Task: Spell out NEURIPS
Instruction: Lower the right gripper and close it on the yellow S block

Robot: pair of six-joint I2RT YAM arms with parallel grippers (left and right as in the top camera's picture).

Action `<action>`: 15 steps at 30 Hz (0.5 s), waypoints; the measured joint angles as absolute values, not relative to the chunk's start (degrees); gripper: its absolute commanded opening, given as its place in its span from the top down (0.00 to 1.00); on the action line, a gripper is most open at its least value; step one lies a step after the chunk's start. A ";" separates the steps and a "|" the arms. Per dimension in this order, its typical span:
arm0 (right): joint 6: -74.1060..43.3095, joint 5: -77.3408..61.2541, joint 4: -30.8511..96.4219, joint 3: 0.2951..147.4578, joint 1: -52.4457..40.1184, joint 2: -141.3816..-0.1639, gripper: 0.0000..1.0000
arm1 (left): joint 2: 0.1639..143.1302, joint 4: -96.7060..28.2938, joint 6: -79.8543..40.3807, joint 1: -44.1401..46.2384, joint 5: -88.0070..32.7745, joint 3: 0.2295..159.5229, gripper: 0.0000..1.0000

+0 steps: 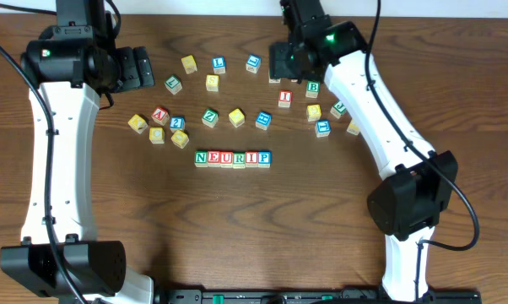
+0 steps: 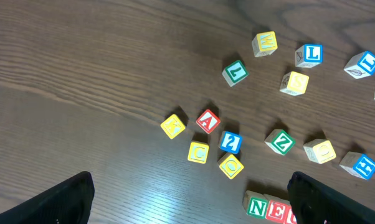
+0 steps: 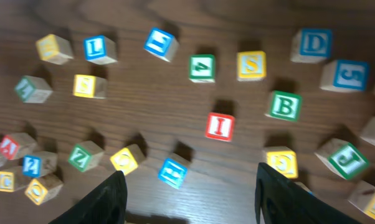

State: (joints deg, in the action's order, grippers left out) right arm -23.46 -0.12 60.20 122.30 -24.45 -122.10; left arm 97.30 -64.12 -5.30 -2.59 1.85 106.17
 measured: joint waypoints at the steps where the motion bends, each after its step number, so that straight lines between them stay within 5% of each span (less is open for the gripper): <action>1: -23.49 -0.10 60.88 122.28 -24.10 -122.10 0.39 | 97.30 -64.12 -5.30 -2.59 1.85 106.17 0.02; 15: -23.51 0.01 61.34 122.28 -20.43 -122.13 0.39 | 97.30 -64.12 -5.30 -2.59 1.85 106.17 0.02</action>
State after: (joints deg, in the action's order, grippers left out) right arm -23.51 0.01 61.34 122.28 -20.43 -122.13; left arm 97.30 -64.12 -5.30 -2.59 1.85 106.17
